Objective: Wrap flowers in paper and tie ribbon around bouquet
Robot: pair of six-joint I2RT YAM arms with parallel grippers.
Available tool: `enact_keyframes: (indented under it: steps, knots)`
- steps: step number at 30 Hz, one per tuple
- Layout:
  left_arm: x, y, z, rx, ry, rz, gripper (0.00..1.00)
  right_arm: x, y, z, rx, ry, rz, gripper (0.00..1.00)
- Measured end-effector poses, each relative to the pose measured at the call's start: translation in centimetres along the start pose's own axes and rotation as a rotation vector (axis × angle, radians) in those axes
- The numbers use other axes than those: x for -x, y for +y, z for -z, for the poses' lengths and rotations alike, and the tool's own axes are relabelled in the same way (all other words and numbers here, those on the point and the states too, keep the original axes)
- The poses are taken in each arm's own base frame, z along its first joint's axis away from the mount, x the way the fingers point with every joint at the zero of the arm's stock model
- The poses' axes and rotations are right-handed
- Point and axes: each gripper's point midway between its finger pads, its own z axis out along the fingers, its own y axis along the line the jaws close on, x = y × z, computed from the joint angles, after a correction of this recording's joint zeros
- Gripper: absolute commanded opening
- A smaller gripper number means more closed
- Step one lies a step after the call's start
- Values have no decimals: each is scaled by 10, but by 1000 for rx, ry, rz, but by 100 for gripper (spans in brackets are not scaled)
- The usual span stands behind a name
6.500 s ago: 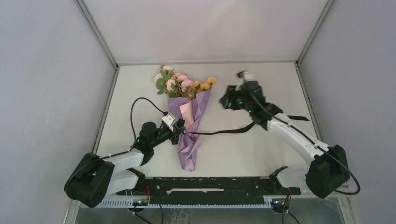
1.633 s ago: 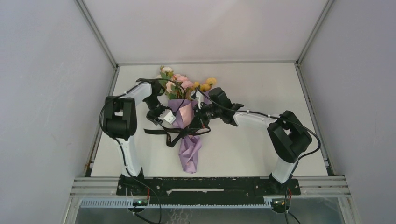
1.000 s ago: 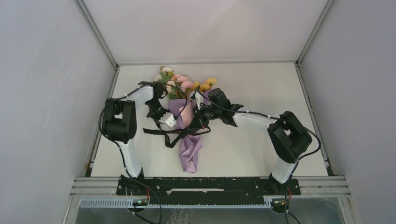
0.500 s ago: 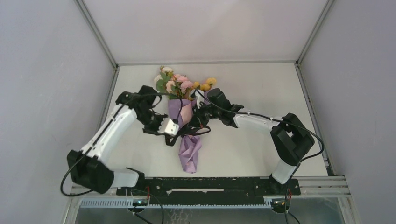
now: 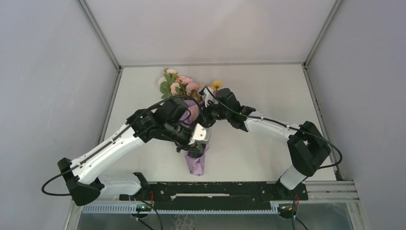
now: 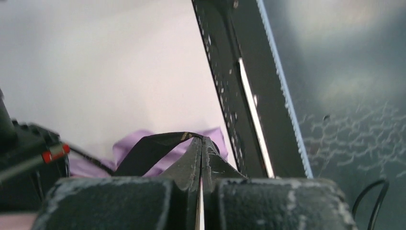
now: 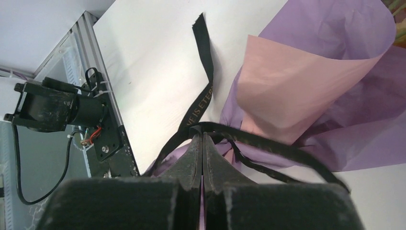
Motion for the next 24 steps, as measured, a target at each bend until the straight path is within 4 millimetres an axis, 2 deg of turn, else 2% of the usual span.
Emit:
enact_keyframes:
  steps: [2, 5, 9, 11, 14, 18, 22, 24]
  knots:
    - [23, 0, -9, -4, -53, 10, 0, 3, 0, 3, -5, -8, -1, 0]
    - [45, -8, -24, -46, -109, 26, 0, 7, 2, 6, -6, -19, -1, 0]
    - [63, -9, -41, -82, -172, 84, 0, 11, 3, 10, -6, -30, 1, 0]
    - [65, -6, -50, -89, -200, 124, 0, 11, 3, 11, -5, -31, 0, 0]
    - [62, -1, -67, -92, -242, 215, 0, 9, 3, 11, -8, -23, -4, 0]
    - [45, 7, -96, -91, -270, 335, 0, 6, 2, 12, -11, -11, -11, 0]
    - [15, 16, -113, -40, -237, 260, 1, 0, 1, 13, -20, 13, -22, 0]
    - [-6, 22, -119, 8, -197, 174, 8, -2, 1, 15, -25, 24, -26, 0]
